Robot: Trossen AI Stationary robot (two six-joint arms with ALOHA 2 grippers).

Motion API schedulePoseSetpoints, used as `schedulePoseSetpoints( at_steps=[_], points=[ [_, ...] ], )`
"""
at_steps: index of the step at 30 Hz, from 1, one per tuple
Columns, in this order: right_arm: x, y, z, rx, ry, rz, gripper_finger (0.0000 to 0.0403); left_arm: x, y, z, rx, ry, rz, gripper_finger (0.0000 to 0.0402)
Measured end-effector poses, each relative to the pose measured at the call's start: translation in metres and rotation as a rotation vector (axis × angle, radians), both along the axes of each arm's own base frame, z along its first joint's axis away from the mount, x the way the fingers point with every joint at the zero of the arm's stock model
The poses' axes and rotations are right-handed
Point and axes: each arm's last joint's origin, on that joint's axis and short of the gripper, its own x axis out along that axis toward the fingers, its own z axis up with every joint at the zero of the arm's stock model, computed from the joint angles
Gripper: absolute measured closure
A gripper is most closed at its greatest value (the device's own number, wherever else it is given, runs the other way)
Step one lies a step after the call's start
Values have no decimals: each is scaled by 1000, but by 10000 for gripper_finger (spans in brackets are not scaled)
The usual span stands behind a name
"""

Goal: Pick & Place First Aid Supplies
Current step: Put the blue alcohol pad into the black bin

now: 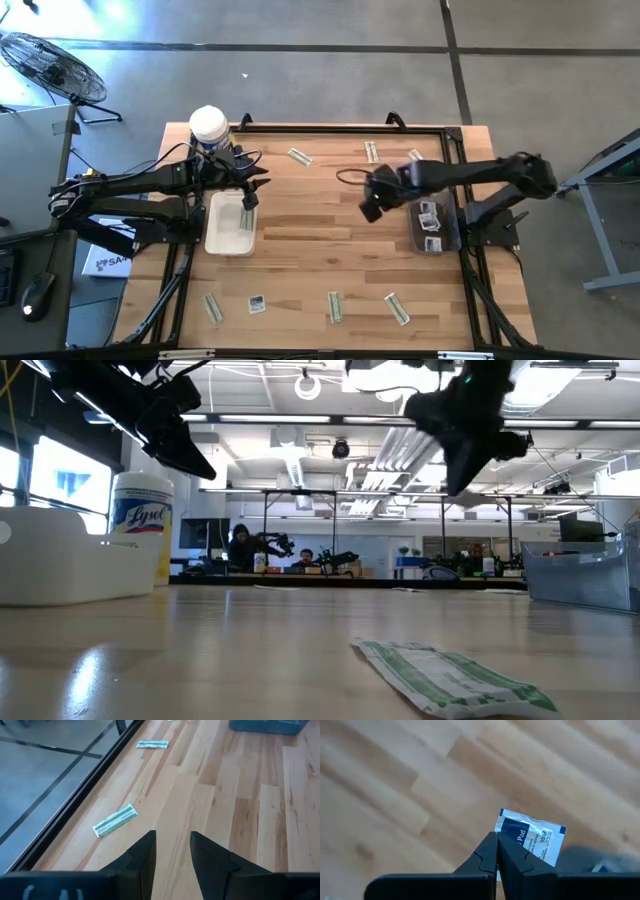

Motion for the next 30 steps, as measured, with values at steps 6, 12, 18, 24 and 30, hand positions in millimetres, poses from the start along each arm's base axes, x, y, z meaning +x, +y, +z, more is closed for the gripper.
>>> schedulePoseSetpoints(
  at_steps=[6, 12, 18, 24, 30],
  points=[
    [-38, 30, 3, 53, -24, -55, 402, 0, 0, 0, -1, 0, -1, 284],
    [-74, 50, -19, 131, 1, -128, 403, 0, 0, 0, -3, -1, -1, 284],
    [-101, 59, -44, 186, 88, -167, 403, 0, 0, 0, -6, -3, 0, 284],
    [-115, 65, -65, 233, 173, -204, 403, 0, 0, 0, -6, -3, 0, 284],
    [-118, 70, -75, 259, 173, -195, 403, 0, 0, 0, -2, -1, -2, 284]
  ],
)
